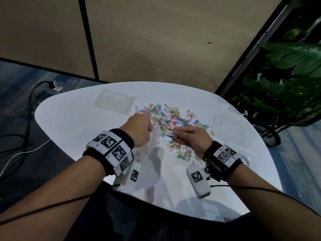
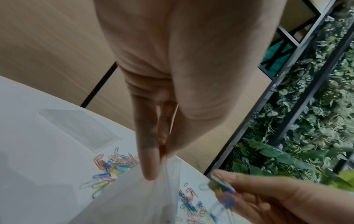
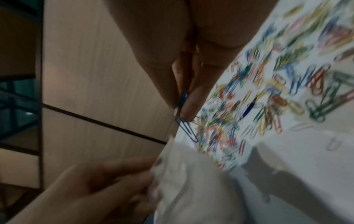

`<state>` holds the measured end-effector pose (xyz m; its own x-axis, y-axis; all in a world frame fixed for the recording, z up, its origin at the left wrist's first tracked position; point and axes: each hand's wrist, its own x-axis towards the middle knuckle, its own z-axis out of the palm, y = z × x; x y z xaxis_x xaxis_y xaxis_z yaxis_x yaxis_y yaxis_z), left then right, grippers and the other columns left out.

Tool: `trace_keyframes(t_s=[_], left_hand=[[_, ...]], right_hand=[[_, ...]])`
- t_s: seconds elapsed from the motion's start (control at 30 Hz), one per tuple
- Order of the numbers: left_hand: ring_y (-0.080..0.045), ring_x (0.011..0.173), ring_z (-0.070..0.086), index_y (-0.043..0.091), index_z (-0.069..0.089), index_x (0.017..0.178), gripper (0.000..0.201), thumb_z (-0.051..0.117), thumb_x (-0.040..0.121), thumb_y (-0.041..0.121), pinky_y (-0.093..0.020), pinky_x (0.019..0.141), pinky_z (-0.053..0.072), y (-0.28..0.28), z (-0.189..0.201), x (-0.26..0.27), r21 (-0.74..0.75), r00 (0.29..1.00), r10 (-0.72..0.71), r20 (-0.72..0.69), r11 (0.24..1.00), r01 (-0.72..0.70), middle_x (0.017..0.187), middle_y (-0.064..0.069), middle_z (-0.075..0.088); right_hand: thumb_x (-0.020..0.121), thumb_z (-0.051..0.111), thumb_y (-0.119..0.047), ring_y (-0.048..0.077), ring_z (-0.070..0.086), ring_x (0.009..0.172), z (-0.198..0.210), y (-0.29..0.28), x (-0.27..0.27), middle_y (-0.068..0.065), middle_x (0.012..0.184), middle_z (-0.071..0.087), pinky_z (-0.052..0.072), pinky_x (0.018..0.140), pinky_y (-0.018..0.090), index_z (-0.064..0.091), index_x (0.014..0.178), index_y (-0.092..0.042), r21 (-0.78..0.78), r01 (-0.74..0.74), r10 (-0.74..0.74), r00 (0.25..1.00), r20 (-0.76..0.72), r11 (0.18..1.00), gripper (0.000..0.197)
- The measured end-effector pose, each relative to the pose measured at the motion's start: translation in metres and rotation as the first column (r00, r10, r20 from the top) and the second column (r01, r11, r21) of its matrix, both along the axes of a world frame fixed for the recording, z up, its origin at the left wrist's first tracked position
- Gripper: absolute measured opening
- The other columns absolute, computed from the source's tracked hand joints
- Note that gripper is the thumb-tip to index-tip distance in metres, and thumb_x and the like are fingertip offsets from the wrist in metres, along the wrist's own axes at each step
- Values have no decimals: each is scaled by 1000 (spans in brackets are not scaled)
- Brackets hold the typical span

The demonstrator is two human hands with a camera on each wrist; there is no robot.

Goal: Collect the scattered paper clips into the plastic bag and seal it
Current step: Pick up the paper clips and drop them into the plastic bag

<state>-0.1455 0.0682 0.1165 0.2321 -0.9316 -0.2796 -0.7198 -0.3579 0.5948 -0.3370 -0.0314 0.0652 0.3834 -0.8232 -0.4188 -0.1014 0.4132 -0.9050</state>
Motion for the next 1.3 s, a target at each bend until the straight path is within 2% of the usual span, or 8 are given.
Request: trace_keyframes(t_s=[0.27,0.43,0.63,0.83,0.93,1.03,1.17,1.3], left_hand=[[-27,101,70,6,75,109,24,62,89,6,-33,92,55,-14,-18,-32,-92,998,50,-44,994,-54,110,-16,72],[-26,84,68,9,80,88,26,55,87,2,-28,77,55,-16,-25,-40,-102,999,-17,-43,995,12,84,-10,73],[-26,65,57,7,76,71,25,54,81,0,-38,67,55,-18,-23,-37,-96,996,-83,-25,992,80,68,-15,69],[-27,86,68,10,65,70,22,54,88,1,-29,81,53,-22,-19,-23,-85,999,32,23,996,-30,73,-4,63],[-32,100,68,7,76,93,24,53,89,3,-35,93,55,-21,-17,-12,-66,997,66,32,996,-64,100,-15,72],[-37,98,65,17,59,65,25,52,85,3,-31,78,49,-19,-14,-6,-58,996,68,58,996,-65,97,-20,69],[-35,83,61,12,59,62,24,53,82,-1,-31,70,48,-21,-14,-1,-37,994,75,79,997,-73,78,-12,60],[-26,70,52,20,55,72,26,53,77,-5,-33,68,52,-24,-19,-1,-48,992,48,116,998,-43,78,-9,55]], right_hand=[[85,64,9,26,67,80,-17,31,27,21,90,69,59,85,36,72,81,3,55,-20,24,998,-60,998,11],[81,54,17,27,66,75,-19,28,31,20,91,69,61,76,34,71,101,6,34,-137,141,979,-149,990,28],[83,56,-1,6,47,52,-10,24,29,-3,57,55,35,50,16,75,75,-16,-311,-567,238,693,-680,762,25],[87,60,-2,13,70,80,4,9,7,4,93,76,55,78,21,77,101,-13,-406,-496,206,791,-577,768,24],[85,71,-20,15,61,99,-12,-5,-33,4,118,67,48,86,22,56,132,-18,-163,-686,168,389,-906,709,50],[70,86,-25,30,63,111,-49,0,-68,14,141,48,56,89,37,23,149,-15,199,-580,334,135,-933,790,102],[64,86,-21,33,56,120,-90,4,-72,15,146,40,53,95,44,16,153,-20,55,-462,234,341,-910,885,113],[73,72,-21,28,61,107,-100,-8,-50,12,118,63,54,92,37,45,141,-14,-157,-433,56,439,-897,888,73]])
